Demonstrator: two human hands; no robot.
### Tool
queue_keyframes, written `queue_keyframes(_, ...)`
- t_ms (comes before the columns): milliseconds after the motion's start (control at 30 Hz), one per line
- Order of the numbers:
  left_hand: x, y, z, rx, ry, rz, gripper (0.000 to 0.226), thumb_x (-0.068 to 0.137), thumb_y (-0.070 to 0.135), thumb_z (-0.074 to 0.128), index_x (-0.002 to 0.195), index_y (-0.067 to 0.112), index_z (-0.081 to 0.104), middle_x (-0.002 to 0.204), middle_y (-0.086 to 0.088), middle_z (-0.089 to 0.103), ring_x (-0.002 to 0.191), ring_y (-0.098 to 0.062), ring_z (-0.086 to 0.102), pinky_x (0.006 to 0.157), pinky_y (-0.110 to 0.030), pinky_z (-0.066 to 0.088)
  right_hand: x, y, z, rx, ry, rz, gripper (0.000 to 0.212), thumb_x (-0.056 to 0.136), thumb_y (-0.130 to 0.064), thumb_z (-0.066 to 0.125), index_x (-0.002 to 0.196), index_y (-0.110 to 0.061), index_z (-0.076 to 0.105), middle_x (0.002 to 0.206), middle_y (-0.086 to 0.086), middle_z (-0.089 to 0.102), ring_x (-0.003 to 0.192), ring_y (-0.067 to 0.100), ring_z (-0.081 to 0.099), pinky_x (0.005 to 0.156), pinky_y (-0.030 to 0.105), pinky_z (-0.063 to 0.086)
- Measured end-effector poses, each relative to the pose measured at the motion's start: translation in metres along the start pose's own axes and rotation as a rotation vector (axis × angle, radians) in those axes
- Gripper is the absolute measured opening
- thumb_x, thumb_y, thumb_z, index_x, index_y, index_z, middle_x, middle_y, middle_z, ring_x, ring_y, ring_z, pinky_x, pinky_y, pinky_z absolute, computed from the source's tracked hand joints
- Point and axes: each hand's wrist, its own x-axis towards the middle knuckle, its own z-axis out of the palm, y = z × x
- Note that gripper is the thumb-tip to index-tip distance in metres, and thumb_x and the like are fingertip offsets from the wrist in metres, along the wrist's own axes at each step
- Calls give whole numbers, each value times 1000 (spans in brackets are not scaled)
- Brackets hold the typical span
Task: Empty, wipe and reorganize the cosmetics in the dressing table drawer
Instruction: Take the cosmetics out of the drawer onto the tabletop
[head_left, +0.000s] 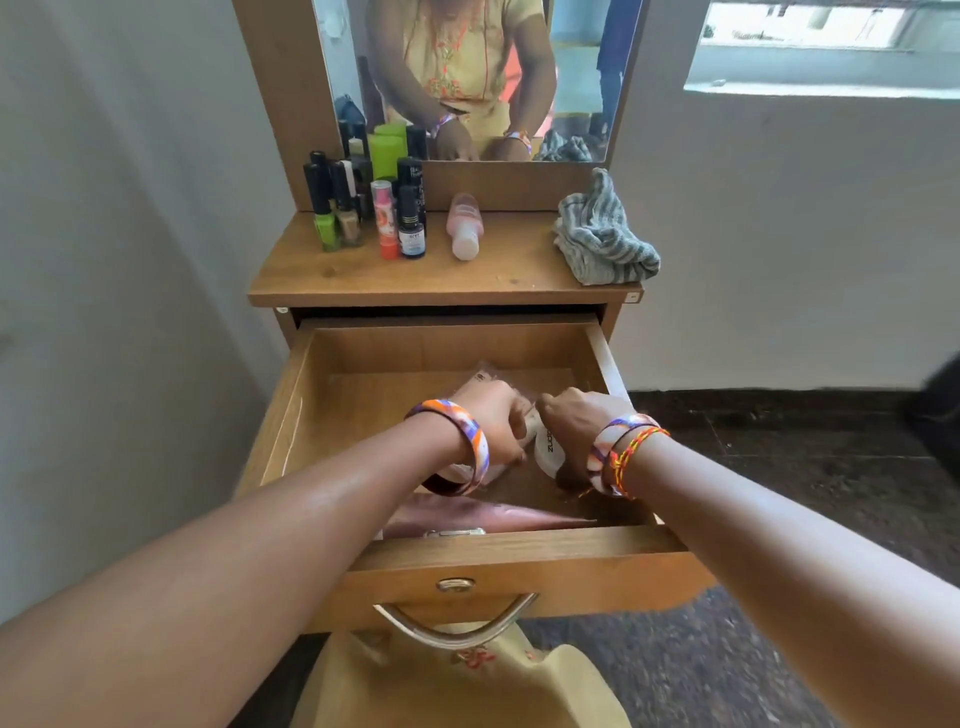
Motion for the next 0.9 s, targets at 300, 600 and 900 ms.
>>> queue_keyframes(300,-2,-6,-29,-227,117,-11,18,84,12,66,100,6,70,95,-9,70,88,-25,69,77,-30,58,-9,3,-34,255,124,-23,50,62,-36,78,104,-13,61,99,4,66,92,25,67,72,32,56)
queue_keyframes(600,33,-7,-77,-748,479,-61,32,83,2,67,62,23,57,73,2,60,82,-19,65,79,-30,55,36,10,-88,512,592,109,41,68,-41,74,105,-24,64,109,8,64,99,29,62,80,32,51)
queue_keyframes(900,60,-23,-77,-914,487,-79,22,83,-15,56,91,1,68,115,-22,65,108,-37,62,95,-45,52,73,-2,-90,607,597,114,40,85,-15,59,125,-17,61,129,18,47,123,33,45,101,31,38)
